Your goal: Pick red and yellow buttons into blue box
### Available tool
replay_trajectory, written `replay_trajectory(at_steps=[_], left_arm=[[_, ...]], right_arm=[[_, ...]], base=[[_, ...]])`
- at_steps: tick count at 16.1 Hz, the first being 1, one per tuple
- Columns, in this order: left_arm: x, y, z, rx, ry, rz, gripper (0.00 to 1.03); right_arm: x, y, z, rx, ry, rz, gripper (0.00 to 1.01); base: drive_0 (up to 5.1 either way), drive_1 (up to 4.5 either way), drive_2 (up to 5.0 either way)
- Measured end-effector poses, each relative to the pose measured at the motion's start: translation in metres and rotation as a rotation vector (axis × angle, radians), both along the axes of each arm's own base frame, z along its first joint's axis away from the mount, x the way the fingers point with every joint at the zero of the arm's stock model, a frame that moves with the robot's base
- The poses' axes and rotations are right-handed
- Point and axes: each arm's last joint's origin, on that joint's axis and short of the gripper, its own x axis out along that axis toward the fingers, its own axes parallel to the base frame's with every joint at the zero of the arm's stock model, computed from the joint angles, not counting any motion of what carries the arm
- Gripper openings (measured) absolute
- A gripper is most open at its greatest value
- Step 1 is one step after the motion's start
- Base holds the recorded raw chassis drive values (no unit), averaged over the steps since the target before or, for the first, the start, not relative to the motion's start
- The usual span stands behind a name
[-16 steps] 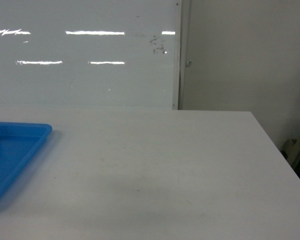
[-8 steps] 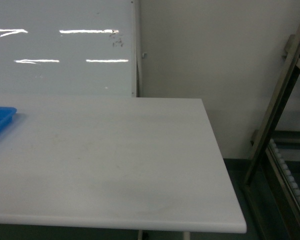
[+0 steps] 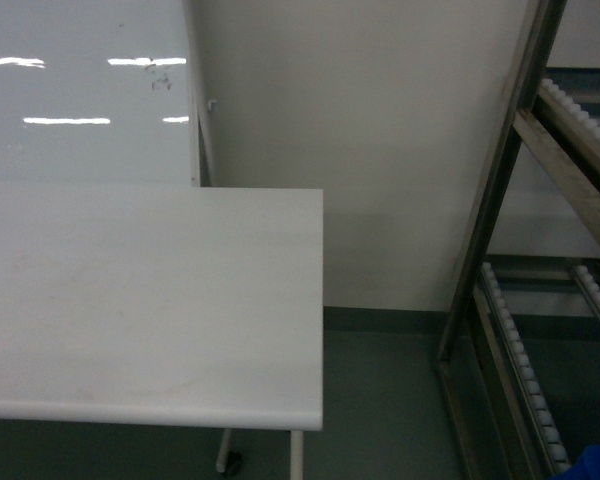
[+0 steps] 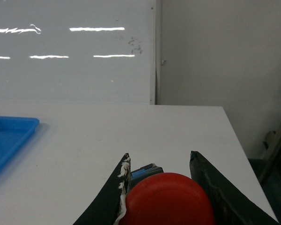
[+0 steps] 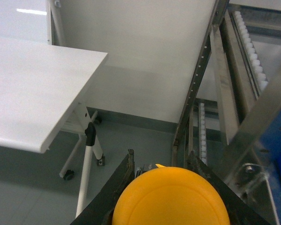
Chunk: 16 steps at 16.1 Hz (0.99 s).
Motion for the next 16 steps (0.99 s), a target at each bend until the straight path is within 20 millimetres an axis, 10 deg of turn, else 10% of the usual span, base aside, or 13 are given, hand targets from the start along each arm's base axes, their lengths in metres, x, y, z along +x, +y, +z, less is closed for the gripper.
replay_trajectory(at_steps=[16], left_arm=[[0.0, 0.0, 0.0, 0.0, 0.0, 0.0, 0.31]], right_arm=[[0.0, 0.0, -0.0001, 0.0, 0.001, 0.0, 0.31]], base=[[4.6, -3.93, -0.5]])
